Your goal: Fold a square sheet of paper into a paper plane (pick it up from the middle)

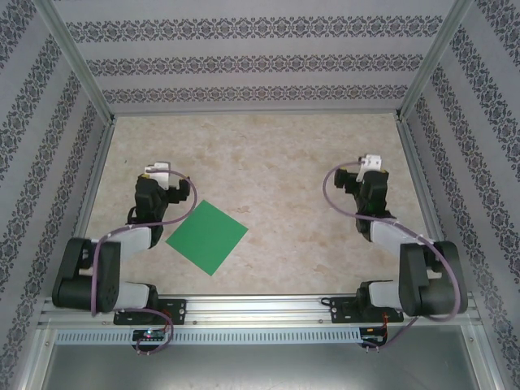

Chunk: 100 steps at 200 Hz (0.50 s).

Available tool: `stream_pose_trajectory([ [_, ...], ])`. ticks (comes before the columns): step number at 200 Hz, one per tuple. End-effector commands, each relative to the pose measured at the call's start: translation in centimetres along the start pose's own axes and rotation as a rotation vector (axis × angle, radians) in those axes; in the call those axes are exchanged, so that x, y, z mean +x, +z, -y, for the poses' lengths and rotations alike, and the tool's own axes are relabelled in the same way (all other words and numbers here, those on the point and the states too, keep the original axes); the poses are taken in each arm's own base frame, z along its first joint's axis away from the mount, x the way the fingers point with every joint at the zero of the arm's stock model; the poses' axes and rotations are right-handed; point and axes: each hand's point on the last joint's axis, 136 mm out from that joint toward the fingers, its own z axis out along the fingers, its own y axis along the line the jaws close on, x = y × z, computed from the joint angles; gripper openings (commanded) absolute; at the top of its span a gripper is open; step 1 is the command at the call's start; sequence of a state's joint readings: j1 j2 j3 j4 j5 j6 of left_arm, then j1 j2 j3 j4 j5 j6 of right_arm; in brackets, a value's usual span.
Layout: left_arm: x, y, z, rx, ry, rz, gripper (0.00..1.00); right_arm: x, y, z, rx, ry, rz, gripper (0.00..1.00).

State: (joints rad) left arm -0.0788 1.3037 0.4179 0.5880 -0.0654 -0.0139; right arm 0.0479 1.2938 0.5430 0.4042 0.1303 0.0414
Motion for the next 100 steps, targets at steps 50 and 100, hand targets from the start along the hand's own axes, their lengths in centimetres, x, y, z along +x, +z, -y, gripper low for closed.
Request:
stream_pose_trajectory([
  [50, -3.3, -4.4, -3.0, -0.219, -0.393, -0.292, 1.00, -0.8, -7.0, -19.6, -0.558, 0.171, -0.459, 0.98],
  [100, -2.5, -6.2, -0.4, -0.056, -0.518, -0.244, 1.00, 3.9, -12.0, -33.7, -0.789, 0.063, -0.669, 0.95],
])
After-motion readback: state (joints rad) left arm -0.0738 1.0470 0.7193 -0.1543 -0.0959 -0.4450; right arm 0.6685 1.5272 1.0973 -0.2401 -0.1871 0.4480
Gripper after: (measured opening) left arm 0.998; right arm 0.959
